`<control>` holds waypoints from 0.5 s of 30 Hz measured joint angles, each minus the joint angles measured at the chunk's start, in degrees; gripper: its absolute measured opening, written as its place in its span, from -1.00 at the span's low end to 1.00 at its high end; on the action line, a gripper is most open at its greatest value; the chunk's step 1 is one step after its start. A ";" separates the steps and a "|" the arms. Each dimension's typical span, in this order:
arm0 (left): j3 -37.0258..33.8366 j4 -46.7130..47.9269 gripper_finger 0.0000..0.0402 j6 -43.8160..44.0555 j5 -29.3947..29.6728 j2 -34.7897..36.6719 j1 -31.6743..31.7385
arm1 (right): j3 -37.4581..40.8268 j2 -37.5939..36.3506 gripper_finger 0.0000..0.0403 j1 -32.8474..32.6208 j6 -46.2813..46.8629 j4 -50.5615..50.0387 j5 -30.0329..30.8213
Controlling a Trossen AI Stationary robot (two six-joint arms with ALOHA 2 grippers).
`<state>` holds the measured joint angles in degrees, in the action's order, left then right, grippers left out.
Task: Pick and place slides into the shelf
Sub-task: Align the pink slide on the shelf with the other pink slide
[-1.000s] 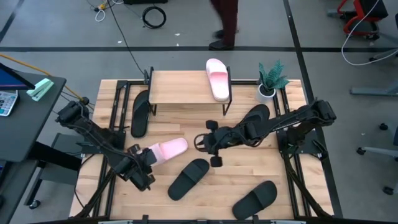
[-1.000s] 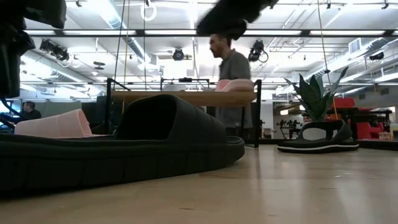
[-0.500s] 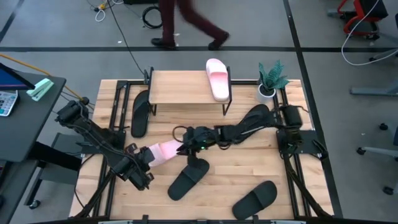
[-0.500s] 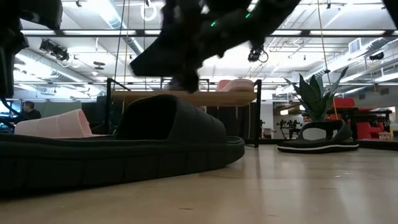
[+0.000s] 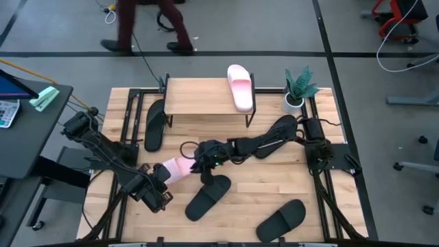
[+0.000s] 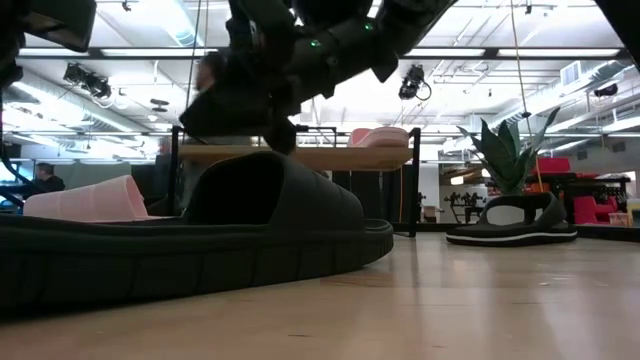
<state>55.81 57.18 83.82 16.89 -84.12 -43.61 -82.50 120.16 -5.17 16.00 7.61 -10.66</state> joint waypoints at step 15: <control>0.09 -2.62 -0.59 -8.02 0.67 0.17 2.62 | 0.07 -0.87 -0.60 4.93 12.41 -18.47 19.10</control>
<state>55.90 54.56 75.80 17.56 -83.94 -40.99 -82.43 119.28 -0.24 28.41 -10.85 8.44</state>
